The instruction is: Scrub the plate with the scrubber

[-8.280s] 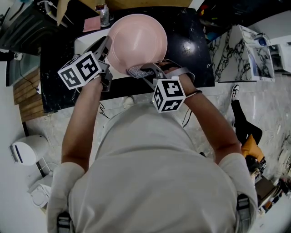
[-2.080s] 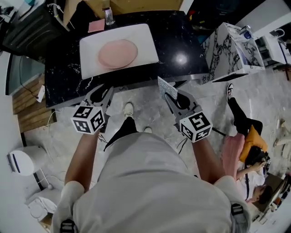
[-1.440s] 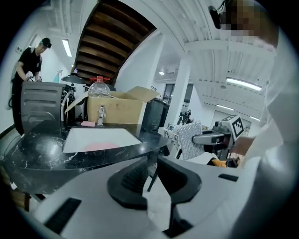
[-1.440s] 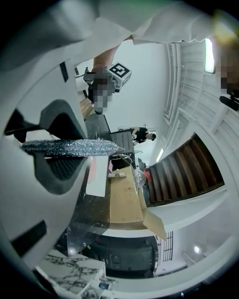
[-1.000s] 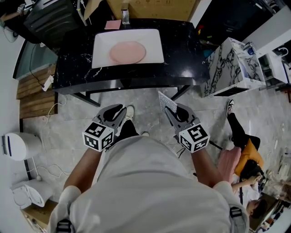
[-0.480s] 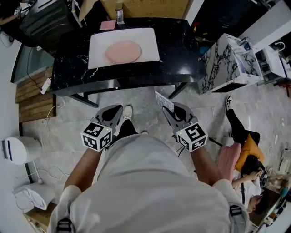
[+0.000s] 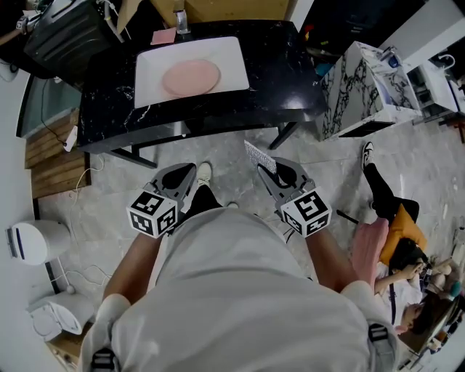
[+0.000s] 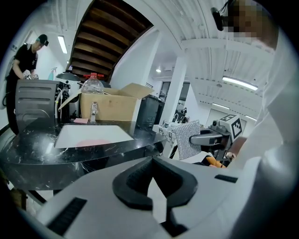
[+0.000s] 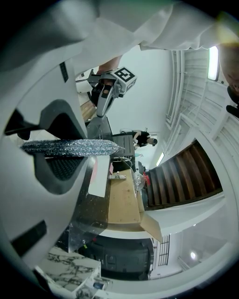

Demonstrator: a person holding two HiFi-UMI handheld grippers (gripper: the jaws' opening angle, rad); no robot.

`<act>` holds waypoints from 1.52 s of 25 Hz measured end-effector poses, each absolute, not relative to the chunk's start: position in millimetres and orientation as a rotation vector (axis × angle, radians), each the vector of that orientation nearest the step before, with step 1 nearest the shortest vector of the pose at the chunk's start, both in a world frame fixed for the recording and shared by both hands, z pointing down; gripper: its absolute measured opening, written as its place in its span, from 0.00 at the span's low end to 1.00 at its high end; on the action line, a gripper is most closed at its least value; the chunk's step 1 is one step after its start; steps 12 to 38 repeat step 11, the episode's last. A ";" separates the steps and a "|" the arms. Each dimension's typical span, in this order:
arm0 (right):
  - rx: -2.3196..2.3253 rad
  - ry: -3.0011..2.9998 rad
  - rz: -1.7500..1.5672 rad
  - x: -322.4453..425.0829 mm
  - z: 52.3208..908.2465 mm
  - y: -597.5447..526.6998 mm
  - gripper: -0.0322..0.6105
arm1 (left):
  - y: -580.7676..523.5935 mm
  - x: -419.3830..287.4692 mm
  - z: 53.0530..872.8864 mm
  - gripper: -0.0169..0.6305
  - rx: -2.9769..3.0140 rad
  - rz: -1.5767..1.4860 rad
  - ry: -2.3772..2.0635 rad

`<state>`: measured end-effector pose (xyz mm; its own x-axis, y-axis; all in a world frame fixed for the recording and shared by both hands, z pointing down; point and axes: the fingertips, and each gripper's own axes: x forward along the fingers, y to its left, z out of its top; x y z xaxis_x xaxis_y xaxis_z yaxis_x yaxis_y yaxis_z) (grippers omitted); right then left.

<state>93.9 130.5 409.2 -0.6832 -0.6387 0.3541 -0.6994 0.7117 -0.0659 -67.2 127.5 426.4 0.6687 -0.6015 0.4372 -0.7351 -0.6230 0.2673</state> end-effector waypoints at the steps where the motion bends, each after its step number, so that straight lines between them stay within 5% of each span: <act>1: 1.049 -2.617 0.285 95.0 409.8 131.2 0.17 | 128.6 -65.8 426.0 0.02 2.460 0.433 -1.042; 38: 1.010 -2.671 0.293 100.8 413.1 120.6 0.17 | 132.9 -56.3 419.9 0.02 2.461 0.463 -1.049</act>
